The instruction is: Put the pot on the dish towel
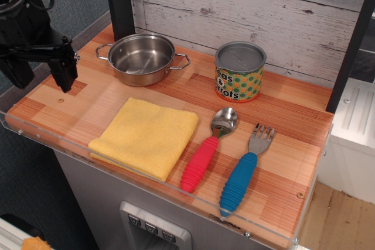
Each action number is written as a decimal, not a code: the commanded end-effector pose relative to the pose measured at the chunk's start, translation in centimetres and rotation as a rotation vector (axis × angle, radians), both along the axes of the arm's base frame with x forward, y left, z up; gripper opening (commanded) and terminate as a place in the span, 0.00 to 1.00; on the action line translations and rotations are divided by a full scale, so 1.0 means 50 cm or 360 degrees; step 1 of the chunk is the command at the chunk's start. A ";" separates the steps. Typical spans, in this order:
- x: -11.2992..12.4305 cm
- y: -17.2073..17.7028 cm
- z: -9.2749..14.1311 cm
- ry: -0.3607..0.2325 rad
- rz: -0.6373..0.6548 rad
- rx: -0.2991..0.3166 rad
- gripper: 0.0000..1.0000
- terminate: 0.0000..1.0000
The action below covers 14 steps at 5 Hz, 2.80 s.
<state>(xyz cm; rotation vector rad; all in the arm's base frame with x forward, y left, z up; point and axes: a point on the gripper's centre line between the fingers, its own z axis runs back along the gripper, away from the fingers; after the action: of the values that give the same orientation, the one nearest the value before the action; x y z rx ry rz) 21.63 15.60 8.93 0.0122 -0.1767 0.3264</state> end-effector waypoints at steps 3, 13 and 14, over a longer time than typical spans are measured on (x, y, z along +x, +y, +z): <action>0.078 -0.019 0.000 -0.0070 0.0442 -0.0079 1.00 0.00; 0.229 0.003 -0.116 -0.0176 0.1066 -0.0213 0.00 0.00; 0.223 0.009 -0.107 -0.0196 0.0992 -0.0252 0.00 0.00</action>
<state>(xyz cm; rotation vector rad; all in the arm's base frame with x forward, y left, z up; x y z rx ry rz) 32.39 14.72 1.13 -0.1199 -0.1965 0.9620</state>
